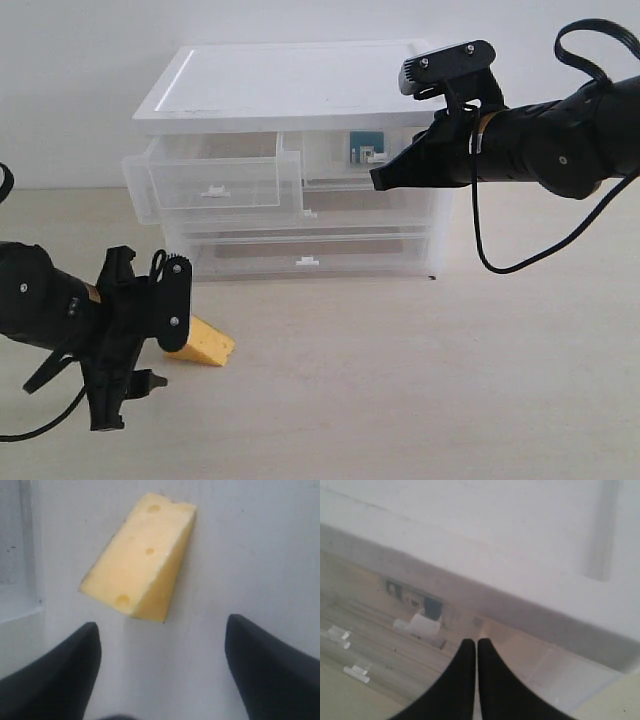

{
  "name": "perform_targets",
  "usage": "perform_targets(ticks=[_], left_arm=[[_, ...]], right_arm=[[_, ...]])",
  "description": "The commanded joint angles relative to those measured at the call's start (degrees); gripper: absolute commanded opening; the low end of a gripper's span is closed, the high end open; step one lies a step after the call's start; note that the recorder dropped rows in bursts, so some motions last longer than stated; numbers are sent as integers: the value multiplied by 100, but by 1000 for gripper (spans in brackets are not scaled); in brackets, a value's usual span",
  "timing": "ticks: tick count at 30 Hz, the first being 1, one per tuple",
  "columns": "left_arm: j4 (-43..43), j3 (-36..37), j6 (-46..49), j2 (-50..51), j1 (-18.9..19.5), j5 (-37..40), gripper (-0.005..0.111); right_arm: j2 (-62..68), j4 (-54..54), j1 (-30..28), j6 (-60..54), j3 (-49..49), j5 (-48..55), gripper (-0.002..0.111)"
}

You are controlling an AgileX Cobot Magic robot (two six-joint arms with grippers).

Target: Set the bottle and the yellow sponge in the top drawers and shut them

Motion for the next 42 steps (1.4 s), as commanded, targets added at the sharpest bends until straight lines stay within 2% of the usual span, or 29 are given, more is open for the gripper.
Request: perform_targets(ticks=[1, 10, 21, 24, 28, 32, 35, 36, 42], left_arm=[[487, -26, -6, 11, -2, -177, 65], [499, -26, -6, 11, -2, -802, 65], [594, -26, -6, 11, -2, -815, 65], [1150, -26, 319, 11, -2, -820, 64], [1419, -26, 335, 21, -2, -776, 49], [1430, -26, 335, 21, -2, -1038, 22], [1430, -26, 214, 21, -2, -1145, 7], [1430, -26, 161, 21, -2, -1145, 4], [1475, -26, -23, 21, -2, -1132, 4]], right_arm=[[20, 33, -60, -32, -68, -154, 0], [20, 33, -60, -32, -68, -154, 0], [20, 33, -60, -28, -68, -164, 0], [20, 33, -60, -28, -68, -164, 0], [20, 33, -60, -28, -68, -164, 0], [20, 33, -60, -28, -68, -152, 0], [20, 33, -60, -28, -68, -152, 0], [20, 33, -60, -28, -68, -152, 0], [20, 33, -60, -28, -68, -152, 0]])
